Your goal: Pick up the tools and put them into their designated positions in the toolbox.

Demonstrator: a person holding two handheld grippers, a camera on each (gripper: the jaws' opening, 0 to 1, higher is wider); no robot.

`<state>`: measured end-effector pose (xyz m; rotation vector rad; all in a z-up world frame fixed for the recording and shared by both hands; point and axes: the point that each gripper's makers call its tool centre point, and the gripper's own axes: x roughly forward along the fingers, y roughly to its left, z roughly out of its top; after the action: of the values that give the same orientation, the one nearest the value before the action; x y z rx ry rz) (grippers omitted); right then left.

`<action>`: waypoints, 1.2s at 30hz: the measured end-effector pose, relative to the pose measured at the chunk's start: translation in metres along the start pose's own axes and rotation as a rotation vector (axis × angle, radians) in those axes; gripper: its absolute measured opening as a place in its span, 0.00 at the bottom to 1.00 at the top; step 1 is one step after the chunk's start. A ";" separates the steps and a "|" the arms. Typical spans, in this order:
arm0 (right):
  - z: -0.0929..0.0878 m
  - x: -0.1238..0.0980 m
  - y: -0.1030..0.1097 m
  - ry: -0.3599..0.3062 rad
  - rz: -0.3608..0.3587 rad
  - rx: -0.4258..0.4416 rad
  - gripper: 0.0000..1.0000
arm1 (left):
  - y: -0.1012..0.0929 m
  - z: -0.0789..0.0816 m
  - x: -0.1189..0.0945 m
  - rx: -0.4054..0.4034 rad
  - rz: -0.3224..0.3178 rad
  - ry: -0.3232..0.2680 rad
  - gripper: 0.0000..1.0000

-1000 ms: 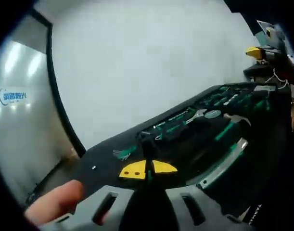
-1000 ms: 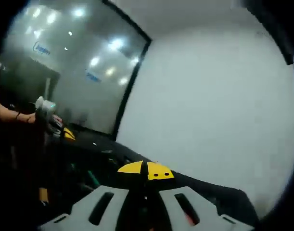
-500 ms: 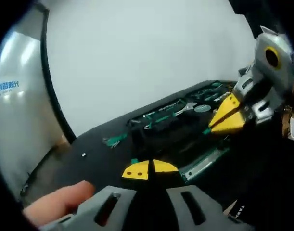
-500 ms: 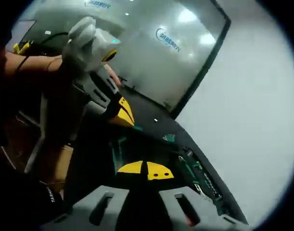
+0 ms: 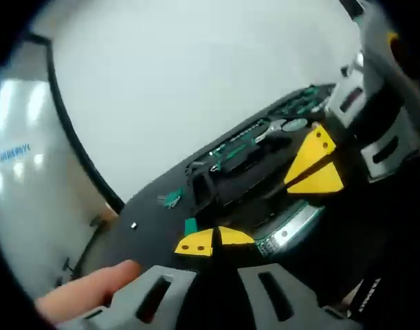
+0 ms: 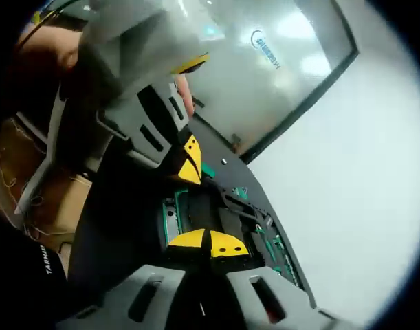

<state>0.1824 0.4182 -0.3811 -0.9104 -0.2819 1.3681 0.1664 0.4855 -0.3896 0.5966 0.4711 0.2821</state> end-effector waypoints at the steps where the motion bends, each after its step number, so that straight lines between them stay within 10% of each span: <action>1: -0.001 0.002 -0.001 0.012 0.005 0.008 0.00 | -0.001 0.002 0.001 0.016 -0.005 -0.020 0.00; 8: 0.001 0.004 0.003 0.025 -0.020 -0.087 0.00 | -0.003 0.000 0.005 0.028 -0.034 -0.010 0.00; 11: -0.012 0.007 0.012 0.061 0.050 0.061 0.00 | 0.001 -0.001 0.011 -0.028 -0.044 -0.009 0.00; 17: -0.010 0.002 0.010 0.008 0.021 0.065 0.00 | -0.003 0.004 0.005 0.006 -0.027 -0.035 0.00; 19: -0.007 0.000 0.010 -0.061 0.044 0.090 0.00 | 0.004 0.000 0.007 -0.069 -0.018 -0.028 0.00; 21: -0.027 -0.015 0.002 0.037 0.057 0.012 0.00 | 0.005 -0.002 0.004 -0.211 -0.042 -0.001 0.00; 24: -0.026 -0.046 -0.045 -0.053 -0.014 0.343 0.00 | 0.002 0.019 -0.008 -0.352 -0.109 -0.095 0.00; 27: -0.034 -0.061 -0.050 -0.049 0.031 0.493 0.00 | 0.003 0.024 -0.012 -0.410 -0.145 -0.077 0.00; 32: -0.014 -0.043 -0.002 -0.084 0.168 0.308 0.00 | -0.020 0.001 0.001 -0.348 -0.181 0.066 0.00; 36: -0.021 -0.023 0.001 -0.078 0.075 0.294 0.00 | -0.022 0.008 -0.005 -0.320 -0.156 -0.031 0.00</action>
<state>0.1903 0.3882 -0.3881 -0.6293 -0.1025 1.4713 0.1690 0.4630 -0.3952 0.2505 0.4287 0.1938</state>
